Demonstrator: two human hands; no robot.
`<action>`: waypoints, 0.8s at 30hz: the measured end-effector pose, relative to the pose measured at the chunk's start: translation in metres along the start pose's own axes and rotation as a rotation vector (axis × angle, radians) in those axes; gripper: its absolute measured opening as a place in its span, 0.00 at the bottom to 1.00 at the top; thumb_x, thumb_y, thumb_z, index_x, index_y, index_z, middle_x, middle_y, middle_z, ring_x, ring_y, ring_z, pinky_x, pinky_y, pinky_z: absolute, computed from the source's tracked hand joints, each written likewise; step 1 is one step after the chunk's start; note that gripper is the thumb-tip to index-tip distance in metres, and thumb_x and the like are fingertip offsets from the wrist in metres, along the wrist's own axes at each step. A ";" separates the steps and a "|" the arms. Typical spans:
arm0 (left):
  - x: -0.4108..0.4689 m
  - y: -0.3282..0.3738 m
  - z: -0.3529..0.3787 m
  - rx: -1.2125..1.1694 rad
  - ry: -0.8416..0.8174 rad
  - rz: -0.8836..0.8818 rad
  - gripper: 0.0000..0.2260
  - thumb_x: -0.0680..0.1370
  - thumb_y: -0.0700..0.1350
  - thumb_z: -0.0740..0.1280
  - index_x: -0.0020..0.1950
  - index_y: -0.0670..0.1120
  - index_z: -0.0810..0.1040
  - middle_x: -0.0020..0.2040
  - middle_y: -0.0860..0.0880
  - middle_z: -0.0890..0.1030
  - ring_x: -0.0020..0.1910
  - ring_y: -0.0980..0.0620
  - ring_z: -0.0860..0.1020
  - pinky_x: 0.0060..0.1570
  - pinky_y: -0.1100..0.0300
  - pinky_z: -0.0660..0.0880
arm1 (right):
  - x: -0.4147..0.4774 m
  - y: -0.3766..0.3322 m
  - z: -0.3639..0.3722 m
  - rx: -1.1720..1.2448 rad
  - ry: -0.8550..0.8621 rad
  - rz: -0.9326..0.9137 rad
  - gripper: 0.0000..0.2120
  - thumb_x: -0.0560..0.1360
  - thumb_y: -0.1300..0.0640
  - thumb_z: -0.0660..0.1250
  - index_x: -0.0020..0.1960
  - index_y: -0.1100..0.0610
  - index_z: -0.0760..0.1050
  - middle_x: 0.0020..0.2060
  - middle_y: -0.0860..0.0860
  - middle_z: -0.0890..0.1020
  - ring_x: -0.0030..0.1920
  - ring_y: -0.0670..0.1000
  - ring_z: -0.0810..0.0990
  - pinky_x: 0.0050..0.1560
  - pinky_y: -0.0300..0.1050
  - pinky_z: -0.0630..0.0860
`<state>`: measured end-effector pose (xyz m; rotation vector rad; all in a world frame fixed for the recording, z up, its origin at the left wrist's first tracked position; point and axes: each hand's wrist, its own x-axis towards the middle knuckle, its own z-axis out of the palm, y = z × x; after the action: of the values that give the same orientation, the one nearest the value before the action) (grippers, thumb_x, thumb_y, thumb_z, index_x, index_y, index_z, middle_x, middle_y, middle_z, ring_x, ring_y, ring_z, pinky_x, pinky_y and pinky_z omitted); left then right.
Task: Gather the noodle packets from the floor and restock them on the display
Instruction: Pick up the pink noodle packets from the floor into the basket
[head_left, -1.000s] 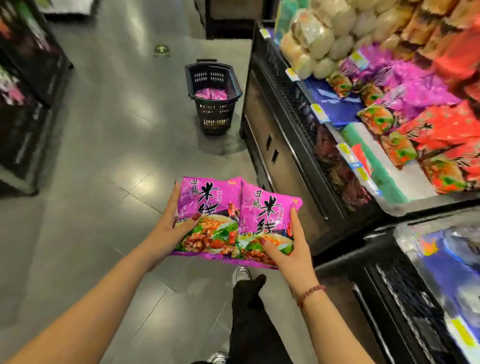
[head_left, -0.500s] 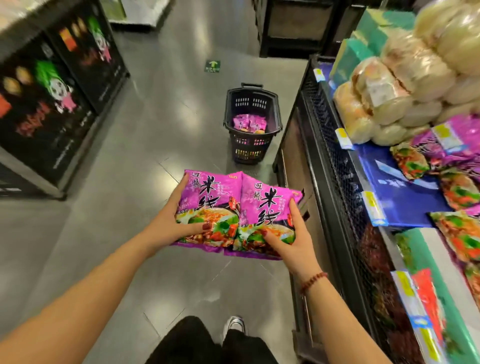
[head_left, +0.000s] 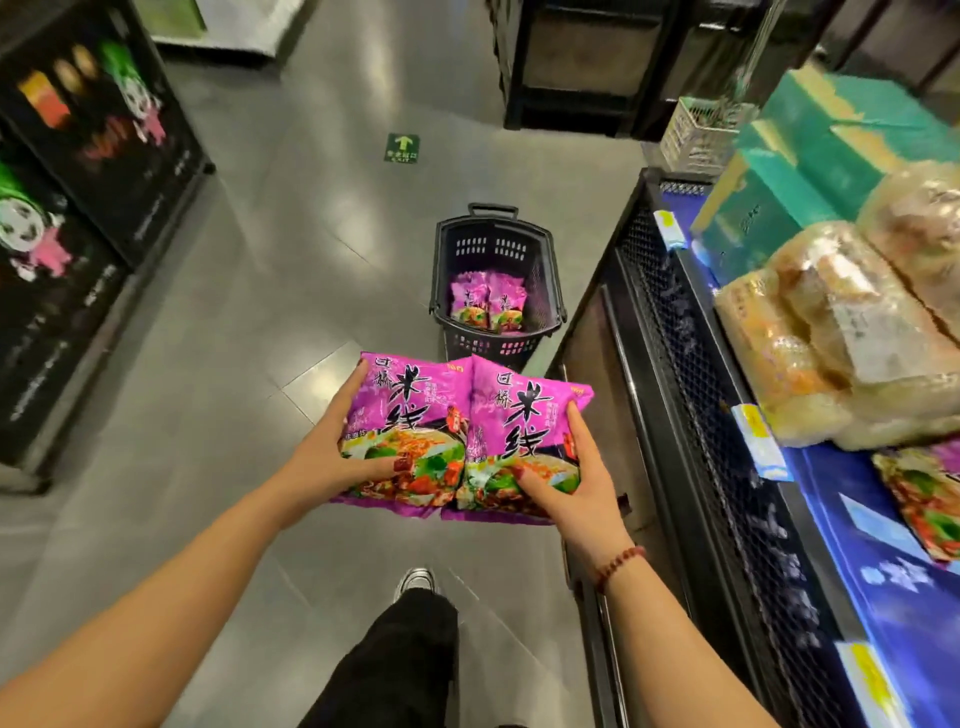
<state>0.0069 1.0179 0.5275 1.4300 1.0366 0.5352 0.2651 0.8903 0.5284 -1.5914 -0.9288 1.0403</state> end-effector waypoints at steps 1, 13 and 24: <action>0.019 0.003 -0.008 -0.006 -0.002 0.000 0.50 0.63 0.54 0.81 0.72 0.75 0.51 0.76 0.59 0.57 0.69 0.51 0.71 0.61 0.48 0.76 | 0.020 -0.005 0.003 -0.014 0.006 -0.009 0.43 0.69 0.53 0.76 0.73 0.35 0.53 0.73 0.46 0.65 0.71 0.48 0.68 0.66 0.51 0.73; 0.226 0.045 -0.044 -0.025 -0.028 -0.066 0.52 0.63 0.48 0.79 0.76 0.68 0.50 0.69 0.58 0.64 0.60 0.56 0.77 0.54 0.58 0.79 | 0.229 -0.034 -0.003 0.000 0.017 0.074 0.41 0.72 0.61 0.73 0.73 0.37 0.54 0.72 0.45 0.65 0.68 0.48 0.70 0.48 0.31 0.77; 0.403 0.076 -0.050 -0.078 0.029 -0.131 0.50 0.66 0.43 0.77 0.74 0.70 0.50 0.72 0.53 0.63 0.59 0.56 0.77 0.47 0.62 0.80 | 0.433 -0.054 -0.034 -0.073 -0.051 0.145 0.43 0.70 0.57 0.75 0.67 0.24 0.54 0.73 0.46 0.65 0.70 0.52 0.69 0.62 0.59 0.75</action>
<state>0.1847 1.3902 0.5054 1.2799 1.1121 0.4972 0.4401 1.2904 0.5050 -1.7200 -0.9046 1.1631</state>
